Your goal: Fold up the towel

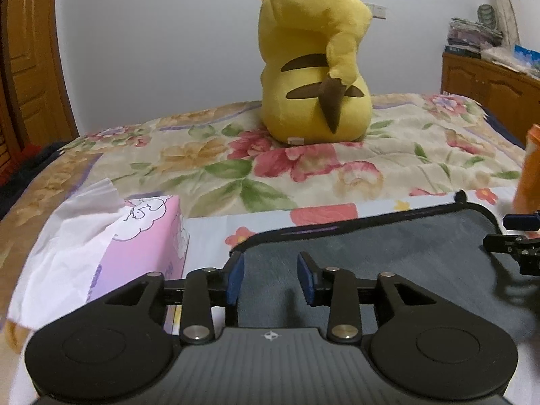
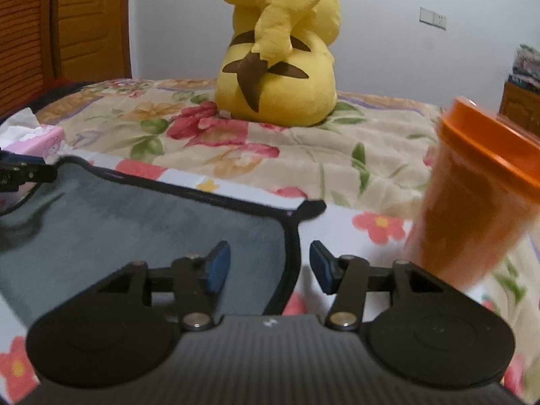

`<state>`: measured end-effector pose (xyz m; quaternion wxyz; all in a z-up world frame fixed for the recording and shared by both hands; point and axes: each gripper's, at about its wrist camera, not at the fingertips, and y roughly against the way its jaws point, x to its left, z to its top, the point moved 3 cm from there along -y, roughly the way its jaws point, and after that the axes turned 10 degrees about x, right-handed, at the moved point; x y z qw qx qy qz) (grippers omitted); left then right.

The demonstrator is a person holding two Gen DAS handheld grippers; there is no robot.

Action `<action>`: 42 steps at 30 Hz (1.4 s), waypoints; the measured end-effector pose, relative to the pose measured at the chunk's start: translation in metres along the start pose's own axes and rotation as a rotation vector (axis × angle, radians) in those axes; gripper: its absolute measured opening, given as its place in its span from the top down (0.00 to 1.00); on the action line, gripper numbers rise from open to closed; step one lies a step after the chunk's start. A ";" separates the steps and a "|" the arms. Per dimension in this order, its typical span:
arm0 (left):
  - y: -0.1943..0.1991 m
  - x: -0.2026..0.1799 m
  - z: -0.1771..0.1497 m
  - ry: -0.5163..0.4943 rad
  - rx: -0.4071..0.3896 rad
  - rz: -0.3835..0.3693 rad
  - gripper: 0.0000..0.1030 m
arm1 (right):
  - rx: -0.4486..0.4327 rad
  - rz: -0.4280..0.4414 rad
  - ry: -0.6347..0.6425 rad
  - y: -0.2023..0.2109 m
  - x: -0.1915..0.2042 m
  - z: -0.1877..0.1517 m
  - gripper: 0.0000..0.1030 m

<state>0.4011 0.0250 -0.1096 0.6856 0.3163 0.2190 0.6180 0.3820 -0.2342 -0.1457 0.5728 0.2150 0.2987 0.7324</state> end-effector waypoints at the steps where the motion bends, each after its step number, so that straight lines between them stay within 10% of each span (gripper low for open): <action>1: 0.004 -0.001 -0.002 -0.003 0.003 -0.002 0.58 | 0.003 0.000 0.001 0.005 0.002 -0.003 0.48; 19: 0.074 -0.020 -0.016 -0.014 0.012 -0.023 0.45 | -0.013 0.026 -0.025 0.083 0.021 -0.015 0.48; 35: 0.122 -0.028 -0.016 -0.004 -0.041 0.000 0.06 | -0.073 0.025 -0.027 0.129 0.030 -0.021 0.02; 42: 0.145 -0.031 -0.019 -0.001 -0.055 -0.013 0.01 | -0.080 0.010 -0.031 0.146 0.033 -0.024 0.00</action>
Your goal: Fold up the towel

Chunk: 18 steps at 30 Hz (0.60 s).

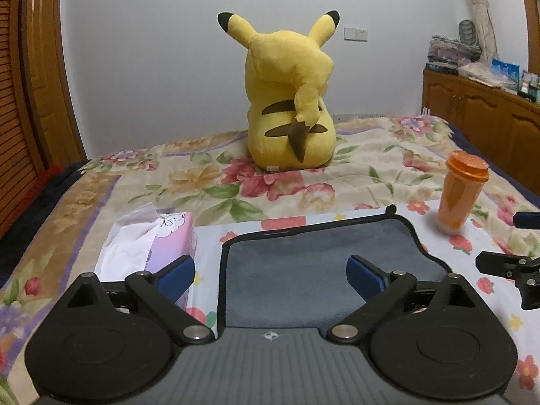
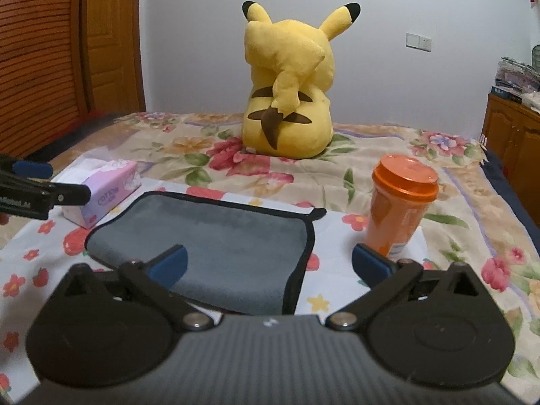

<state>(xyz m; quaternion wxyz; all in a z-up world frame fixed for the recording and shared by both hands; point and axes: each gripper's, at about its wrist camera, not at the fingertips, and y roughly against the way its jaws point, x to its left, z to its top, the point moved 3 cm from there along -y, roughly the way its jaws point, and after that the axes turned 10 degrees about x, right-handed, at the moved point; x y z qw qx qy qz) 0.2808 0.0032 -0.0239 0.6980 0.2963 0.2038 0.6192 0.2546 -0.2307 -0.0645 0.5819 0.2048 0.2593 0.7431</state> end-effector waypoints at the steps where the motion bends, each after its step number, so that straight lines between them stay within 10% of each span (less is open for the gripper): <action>1: 0.004 0.000 0.000 0.004 -0.002 0.000 0.01 | -0.001 0.001 -0.004 0.003 0.000 0.000 0.00; 18: 0.073 -0.009 -0.007 0.000 -0.020 0.023 0.00 | -0.044 -0.003 -0.012 0.067 0.011 0.004 0.00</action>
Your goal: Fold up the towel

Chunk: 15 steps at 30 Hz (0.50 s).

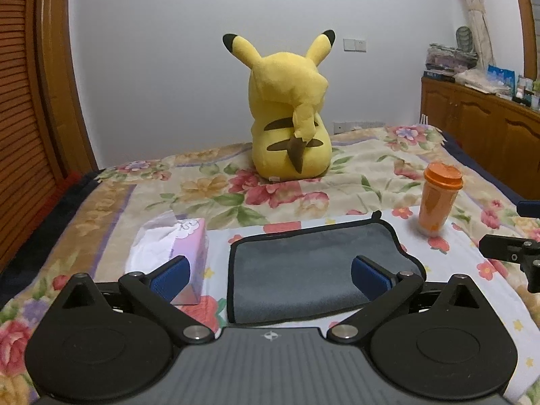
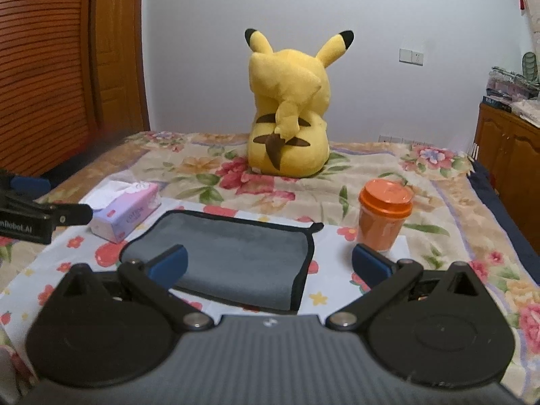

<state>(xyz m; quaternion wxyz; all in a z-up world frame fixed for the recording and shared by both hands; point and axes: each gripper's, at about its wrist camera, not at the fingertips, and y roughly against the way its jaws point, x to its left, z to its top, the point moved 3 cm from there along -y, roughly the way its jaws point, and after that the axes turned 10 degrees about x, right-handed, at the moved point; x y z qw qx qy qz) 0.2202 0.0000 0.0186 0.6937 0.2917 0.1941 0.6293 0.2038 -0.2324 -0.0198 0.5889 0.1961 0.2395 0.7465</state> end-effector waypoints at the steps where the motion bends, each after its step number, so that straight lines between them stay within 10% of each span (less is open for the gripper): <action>1: 0.005 0.001 0.000 0.005 0.000 -0.003 0.00 | -0.003 -0.001 -0.003 0.004 0.000 0.000 0.00; 15: 0.057 -0.003 -0.017 -0.013 -0.003 -0.013 0.00 | -0.026 -0.012 -0.010 0.044 0.006 -0.008 0.00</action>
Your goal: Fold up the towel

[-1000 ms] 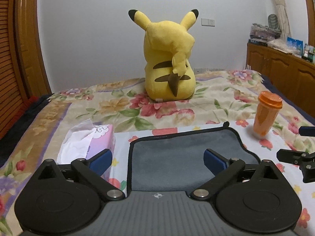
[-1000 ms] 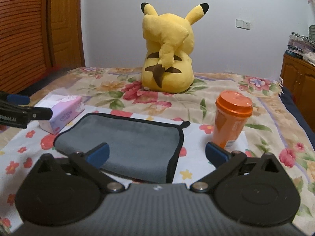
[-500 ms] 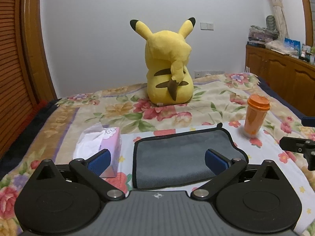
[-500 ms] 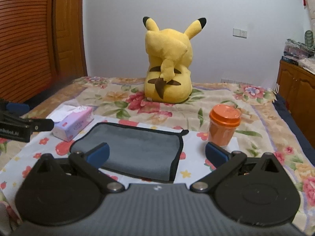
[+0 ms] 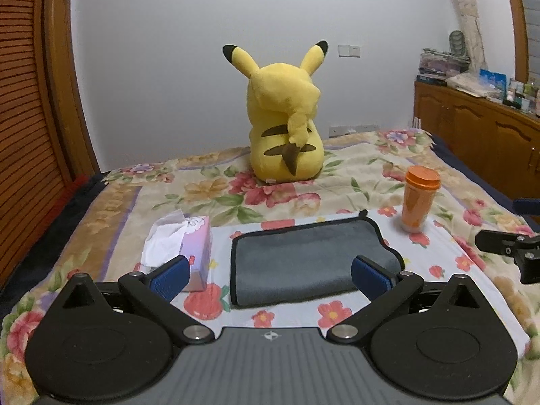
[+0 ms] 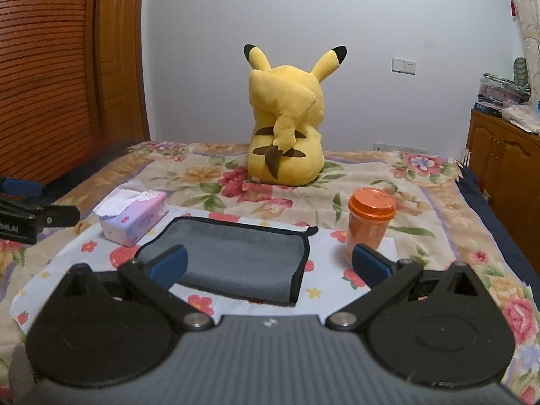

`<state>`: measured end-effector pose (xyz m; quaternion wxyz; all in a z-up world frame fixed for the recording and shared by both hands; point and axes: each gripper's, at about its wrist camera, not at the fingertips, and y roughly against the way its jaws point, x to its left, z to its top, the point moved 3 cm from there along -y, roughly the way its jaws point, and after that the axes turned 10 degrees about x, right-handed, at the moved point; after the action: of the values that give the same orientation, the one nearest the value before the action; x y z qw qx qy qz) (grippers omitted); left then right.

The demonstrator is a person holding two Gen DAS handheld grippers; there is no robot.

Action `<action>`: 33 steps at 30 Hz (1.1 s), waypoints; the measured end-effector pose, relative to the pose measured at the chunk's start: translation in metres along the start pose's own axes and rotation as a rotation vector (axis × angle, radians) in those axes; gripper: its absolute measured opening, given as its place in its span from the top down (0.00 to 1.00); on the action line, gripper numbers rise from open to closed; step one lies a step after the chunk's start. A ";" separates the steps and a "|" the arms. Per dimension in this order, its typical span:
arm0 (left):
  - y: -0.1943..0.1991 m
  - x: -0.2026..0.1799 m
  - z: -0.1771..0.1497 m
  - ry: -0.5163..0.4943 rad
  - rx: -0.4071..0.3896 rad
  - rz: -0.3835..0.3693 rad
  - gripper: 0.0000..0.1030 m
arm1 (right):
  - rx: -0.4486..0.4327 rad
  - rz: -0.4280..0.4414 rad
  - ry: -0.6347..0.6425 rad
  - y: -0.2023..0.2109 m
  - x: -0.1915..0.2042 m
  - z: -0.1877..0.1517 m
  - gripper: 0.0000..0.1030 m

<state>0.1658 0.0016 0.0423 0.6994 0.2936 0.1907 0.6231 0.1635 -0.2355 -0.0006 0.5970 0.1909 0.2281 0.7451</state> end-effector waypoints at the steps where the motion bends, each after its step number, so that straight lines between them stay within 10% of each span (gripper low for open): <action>1: 0.002 -0.002 -0.003 -0.004 0.002 0.000 0.00 | -0.001 -0.001 -0.001 0.002 0.000 -0.001 0.00; 33: 0.029 -0.027 -0.081 -0.006 0.058 -0.022 0.00 | 0.023 -0.008 -0.032 0.047 0.007 -0.055 0.00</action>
<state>0.0886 -0.0098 -0.0028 0.6980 0.3134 0.2096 0.6088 0.0942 -0.2435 -0.0191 0.6015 0.2087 0.2277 0.7368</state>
